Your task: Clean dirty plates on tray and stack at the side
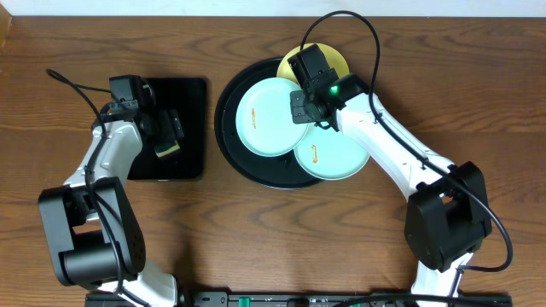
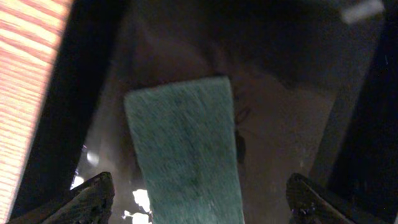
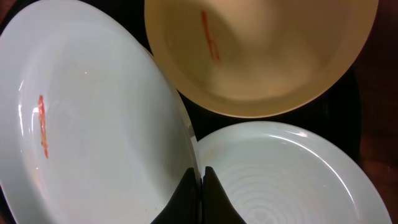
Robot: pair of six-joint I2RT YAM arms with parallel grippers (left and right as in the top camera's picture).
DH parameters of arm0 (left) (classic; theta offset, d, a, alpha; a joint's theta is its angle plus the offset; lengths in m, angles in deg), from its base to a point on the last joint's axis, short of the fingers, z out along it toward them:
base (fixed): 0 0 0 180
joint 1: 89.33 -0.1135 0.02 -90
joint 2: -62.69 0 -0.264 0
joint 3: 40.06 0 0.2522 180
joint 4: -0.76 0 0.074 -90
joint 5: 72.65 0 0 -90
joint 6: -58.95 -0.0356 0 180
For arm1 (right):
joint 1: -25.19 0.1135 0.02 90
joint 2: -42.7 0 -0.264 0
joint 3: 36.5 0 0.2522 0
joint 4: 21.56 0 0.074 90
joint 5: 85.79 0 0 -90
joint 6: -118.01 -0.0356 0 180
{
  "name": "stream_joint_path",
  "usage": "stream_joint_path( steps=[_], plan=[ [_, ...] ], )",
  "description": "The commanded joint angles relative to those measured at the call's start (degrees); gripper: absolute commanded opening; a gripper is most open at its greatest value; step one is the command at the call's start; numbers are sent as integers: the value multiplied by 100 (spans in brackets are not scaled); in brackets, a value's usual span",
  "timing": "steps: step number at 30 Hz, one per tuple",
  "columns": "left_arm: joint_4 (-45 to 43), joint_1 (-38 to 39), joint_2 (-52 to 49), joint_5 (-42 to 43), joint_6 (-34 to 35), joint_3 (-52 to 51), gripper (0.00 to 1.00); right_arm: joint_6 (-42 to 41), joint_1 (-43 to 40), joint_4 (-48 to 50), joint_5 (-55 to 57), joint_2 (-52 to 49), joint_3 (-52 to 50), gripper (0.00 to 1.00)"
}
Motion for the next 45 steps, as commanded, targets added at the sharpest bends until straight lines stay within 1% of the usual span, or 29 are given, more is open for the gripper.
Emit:
stream_joint_path(
  steps=[1, 7, 8, 11, 13, 15, 19, 23, 27, 34, 39, 40, 41, 42, 43, 44, 45],
  plan=[
    [-157, -24, -282, -247, 472, 42, 89, -52, -42, 17, 37, -37, -31, 1],
    [-190, -24, -627, -251, 470, 42, 88, -52, -42, 22, 39, -37, -31, 1],
    [-219, -24, -691, -251, 466, 42, 85, -52, -42, 22, 39, -37, -31, 1],
    [-304, -24, -693, -175, 275, 48, 66, -52, -42, 22, 39, -37, -31, 2],
    [-315, -24, -627, 31, 57, 55, 59, -52, -42, 24, 39, -37, -31, 2],
    [-262, -24, -533, 345, -326, 59, 54, -52, -42, 24, 39, -37, -31, 2],
    [92, -7, -367, 879, -1023, 59, 54, -52, -42, 24, 39, -37, -31, 2],
    [269, -11, -337, 929, -1432, 59, 68, -52, -37, 39, 37, -37, -31, 2],
    [192, -13, -337, 844, -1445, 59, 76, -52, -37, 39, 37, -37, -31, 2],
    [120, -7, -339, 846, -1333, 39, 76, -286, -37, 243, 39, -37, -210, 1],
    [92, -9, -422, 826, -1335, 13, 69, -291, -37, 597, 37, -37, -472, 1],
    [68, -9, -442, 824, -1338, 13, 64, -289, -37, 645, 39, -37, -498, 1],
    [28, -9, -461, 826, -1338, 13, 53, -286, -37, 686, 37, -37, -516, 1],
    [-11, -9, -461, 824, -1338, 13, 37, -286, -37, 721, 37, -37, -529, 1],
    [-66, -9, -459, 826, -1338, 13, 24, -284, -37, 732, 37, -37, -529, 1],
    [-142, -9, -437, 826, -1338, 15, 19, -282, -37, 732, 39, -37, -529, 1],
    [-192, -9, -411, 826, -1338, 15, 8, -282, -37, 732, 39, -37, -529, 1]
  ],
)
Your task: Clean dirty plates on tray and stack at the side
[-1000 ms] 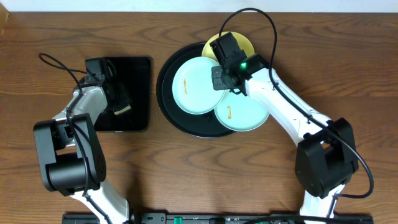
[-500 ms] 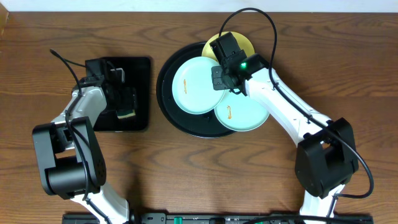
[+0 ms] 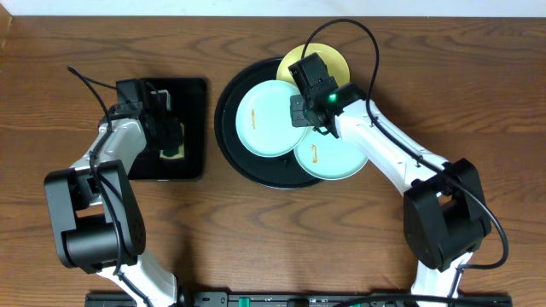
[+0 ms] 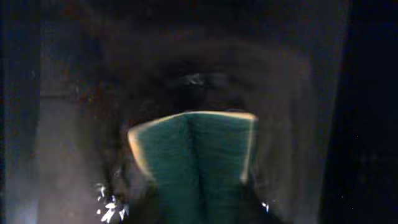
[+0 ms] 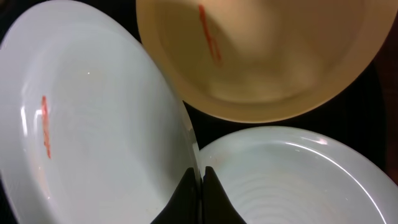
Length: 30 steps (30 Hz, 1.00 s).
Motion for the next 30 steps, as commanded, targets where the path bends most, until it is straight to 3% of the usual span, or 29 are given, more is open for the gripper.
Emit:
stream_joint_path(
  steps=[1, 11, 15, 20, 22, 24, 25, 27, 30],
  plan=[
    [-140, -11, 116, 31, -61, 15, 8, -85, -37, 35, 33, -22, -17, 1],
    [-76, -11, 1056, 31, 240, 118, 8, -85, -44, -15, -221, -22, -17, 2],
    [201, -7, 907, 31, 240, 0, 8, -87, -37, -17, -223, -22, -17, 1],
    [-149, 0, 404, 33, 240, -151, 9, -85, -26, -11, -219, -22, -17, 1],
    [-164, 0, 361, 31, 238, -151, 17, -85, -26, -11, -195, -22, -17, 1],
    [-179, 0, 361, 31, 238, -151, 46, -85, -35, -9, -197, -22, -17, 1],
    [-181, 0, 361, 28, 236, -151, 54, -87, -37, -11, -199, -22, -17, 1],
    [-177, 0, 358, 28, 236, -153, 66, -87, -39, -11, -199, -22, -17, 2],
    [-138, 2, 350, 28, 238, -153, 69, -87, -39, -4, -197, -22, -17, 6]
  ],
)
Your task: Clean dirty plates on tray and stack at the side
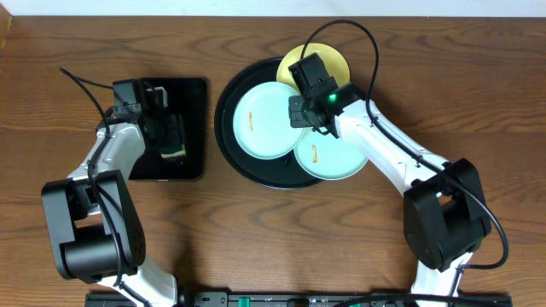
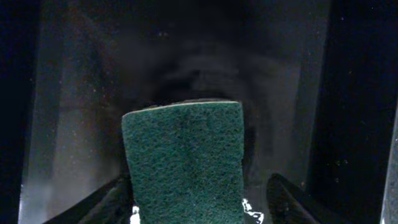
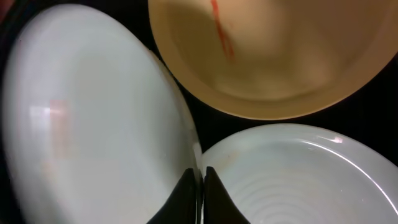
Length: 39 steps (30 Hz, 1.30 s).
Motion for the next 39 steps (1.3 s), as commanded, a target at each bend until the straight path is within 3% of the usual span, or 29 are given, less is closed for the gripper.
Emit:
stream_joint_path(
  steps=[1, 10, 12, 14, 17, 20, 39],
  plan=[
    [59, 2, 4, 33, 13, 35, 69, -59, -39, 13, 20, -22, -15, 7],
    [116, 0, -382, 31, 13, 28, 70, -59, -39, 20, 22, -22, -15, 7],
    [98, 0, -455, 24, 13, 28, 61, -59, -39, 20, 22, -22, -15, 6],
    [98, 0, -450, -90, 13, 28, 58, -59, -39, 20, 22, -22, -15, 6],
    [101, 0, -444, -164, 13, 31, 59, -57, -42, 15, 24, -22, -15, 25],
    [101, 0, -444, -162, 15, 31, 59, 44, -57, -4, 17, -22, -15, 29],
    [122, 0, -444, -160, 15, 31, 59, 262, -557, -393, -951, -212, -37, 31]
  ],
)
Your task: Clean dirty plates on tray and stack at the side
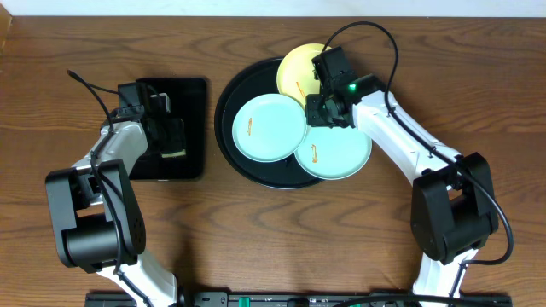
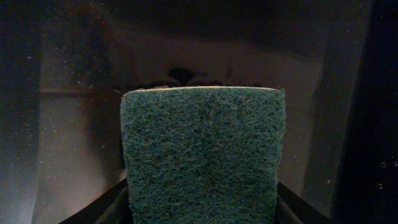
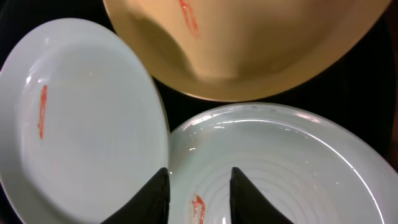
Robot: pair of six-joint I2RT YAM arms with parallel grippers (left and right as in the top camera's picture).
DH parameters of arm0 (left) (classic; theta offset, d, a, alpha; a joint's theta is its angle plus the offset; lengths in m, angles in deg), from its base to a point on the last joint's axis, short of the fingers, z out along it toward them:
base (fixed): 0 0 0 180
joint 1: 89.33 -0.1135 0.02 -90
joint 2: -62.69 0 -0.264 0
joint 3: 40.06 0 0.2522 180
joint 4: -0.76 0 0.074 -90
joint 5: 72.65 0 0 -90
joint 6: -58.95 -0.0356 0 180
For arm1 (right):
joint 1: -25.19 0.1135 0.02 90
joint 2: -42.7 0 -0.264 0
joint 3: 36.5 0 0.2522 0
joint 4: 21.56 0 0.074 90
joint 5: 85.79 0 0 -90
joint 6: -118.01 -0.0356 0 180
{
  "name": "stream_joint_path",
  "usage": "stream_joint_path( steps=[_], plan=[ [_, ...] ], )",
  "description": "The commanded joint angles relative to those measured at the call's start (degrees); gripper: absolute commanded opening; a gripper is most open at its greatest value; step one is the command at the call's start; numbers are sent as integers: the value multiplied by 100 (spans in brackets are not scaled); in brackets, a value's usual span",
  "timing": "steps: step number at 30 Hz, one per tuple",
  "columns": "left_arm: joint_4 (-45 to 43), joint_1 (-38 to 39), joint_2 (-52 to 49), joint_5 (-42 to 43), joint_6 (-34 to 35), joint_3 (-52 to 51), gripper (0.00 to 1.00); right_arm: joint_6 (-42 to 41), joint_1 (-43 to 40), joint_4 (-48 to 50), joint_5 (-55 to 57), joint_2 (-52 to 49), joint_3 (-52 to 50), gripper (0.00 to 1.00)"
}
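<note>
Three dirty plates lie on the round black tray (image 1: 226, 128). Each carries a red streak: a mint plate (image 1: 270, 126) on the left, a second mint plate (image 1: 337, 158) at lower right, and a yellow plate (image 1: 297, 72) at the back. My right gripper (image 3: 199, 171) hangs open over the lower right mint plate (image 3: 280, 168), just beside the left plate's rim (image 3: 163, 134), holding nothing. Over the black rectangular tray (image 1: 192, 94) my left gripper (image 2: 202, 186) is shut on the green sponge (image 2: 202, 143).
The rectangular tray's dark wet floor (image 2: 68, 137) lies just under the sponge. Bare wooden table (image 1: 273, 230) runs along the front and to the right of the round tray. Cables loop above both arms.
My right gripper has let go of the left mint plate's rim and now stands open, further right over the lower right plate. The left gripper's fingers, then apart beside the sponge, now press its sides.
At first my left gripper hung open above the sponge in the rectangular tray while the right was shut on the left mint plate's rim. The left then squeezed the sponge, loosened, and grips it again now. The right kept the rim until now; the plate sits slightly nearer the front.
</note>
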Motion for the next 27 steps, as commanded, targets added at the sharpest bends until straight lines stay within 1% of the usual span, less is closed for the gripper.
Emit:
stream_joint_path(
  steps=[1, 5, 8, 13, 16, 22, 27],
  plan=[
    [59, -4, -101, -90, 7, 13, 59, 79, 35, 61, -153, -188, -37, 31],
    [72, -4, -101, -92, 4, 13, 59, 76, 59, 197, -245, -376, -37, 31],
    [74, -4, -101, -92, 4, 13, 59, 74, 59, 291, -424, -457, -37, 25],
    [70, -4, -101, -92, 4, 13, 59, 74, 59, 328, -476, -459, -37, 22],
    [70, -4, -101, -92, 4, 13, 59, -22, 59, 330, -476, -485, -37, 28],
    [70, -4, -101, -92, 4, 13, 60, -81, 59, 334, -476, -485, -37, 28],
    [70, -4, -101, -92, 4, 13, 59, -177, 136, 334, -472, -535, -39, 26]
  ],
)
